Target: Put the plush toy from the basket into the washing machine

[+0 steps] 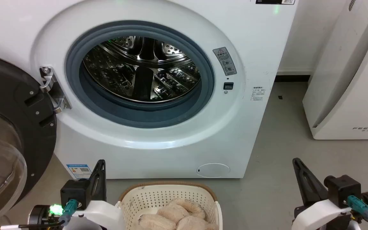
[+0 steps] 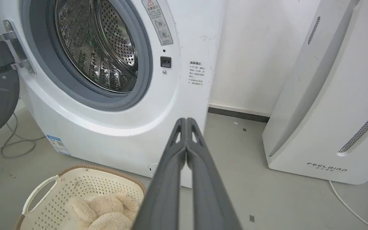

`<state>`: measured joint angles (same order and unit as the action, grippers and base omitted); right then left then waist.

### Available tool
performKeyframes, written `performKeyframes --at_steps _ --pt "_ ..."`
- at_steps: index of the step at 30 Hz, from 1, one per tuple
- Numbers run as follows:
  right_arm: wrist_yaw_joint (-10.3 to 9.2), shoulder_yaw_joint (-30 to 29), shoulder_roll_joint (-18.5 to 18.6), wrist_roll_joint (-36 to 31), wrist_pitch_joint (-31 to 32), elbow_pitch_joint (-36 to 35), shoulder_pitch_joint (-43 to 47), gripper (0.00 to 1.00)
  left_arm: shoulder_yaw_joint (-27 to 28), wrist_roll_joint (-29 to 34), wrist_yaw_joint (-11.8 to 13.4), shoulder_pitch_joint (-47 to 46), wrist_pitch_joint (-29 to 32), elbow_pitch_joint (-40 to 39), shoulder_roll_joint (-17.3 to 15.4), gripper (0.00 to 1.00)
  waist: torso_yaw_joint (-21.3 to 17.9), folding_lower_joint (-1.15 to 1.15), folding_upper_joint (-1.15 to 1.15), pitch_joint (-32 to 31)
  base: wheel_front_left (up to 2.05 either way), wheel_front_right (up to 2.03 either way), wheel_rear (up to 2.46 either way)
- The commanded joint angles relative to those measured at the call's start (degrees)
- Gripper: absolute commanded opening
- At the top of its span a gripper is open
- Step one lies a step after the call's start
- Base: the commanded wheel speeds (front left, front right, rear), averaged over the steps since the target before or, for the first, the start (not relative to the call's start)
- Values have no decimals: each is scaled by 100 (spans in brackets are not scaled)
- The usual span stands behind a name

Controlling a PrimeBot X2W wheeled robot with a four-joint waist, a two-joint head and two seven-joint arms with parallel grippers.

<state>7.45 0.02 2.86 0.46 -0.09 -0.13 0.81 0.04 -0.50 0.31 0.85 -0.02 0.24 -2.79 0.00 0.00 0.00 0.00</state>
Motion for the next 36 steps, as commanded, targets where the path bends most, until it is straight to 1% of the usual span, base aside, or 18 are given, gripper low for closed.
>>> performKeyframes --at_steps 1,22,23,30,36 --pt "3 -2 1 -46 9 13 -81 0 -4 50 -31 -85 2 -24 -9 0 0 0 0 0 0 0 0" --pt "3 -2 1 -46 9 13 -81 0 -4 50 -31 -85 2 -24 -9 0 0 0 0 0 0 0 0" --pt "0 0 0 0 0 0 0 100 -1 0 0 0 0 0 0 100 0 0 0 0 0 0 0" --pt "0 -41 0 76 -52 -18 -2 100 -17 -44 50 -3 -53 20 0 100 -1 0 0 10 0 0 0" --pt "0 -106 0 316 -148 -49 -17 100 -78 -73 93 -75 -149 83 -1 100 -5 0 0 58 0 0 0"
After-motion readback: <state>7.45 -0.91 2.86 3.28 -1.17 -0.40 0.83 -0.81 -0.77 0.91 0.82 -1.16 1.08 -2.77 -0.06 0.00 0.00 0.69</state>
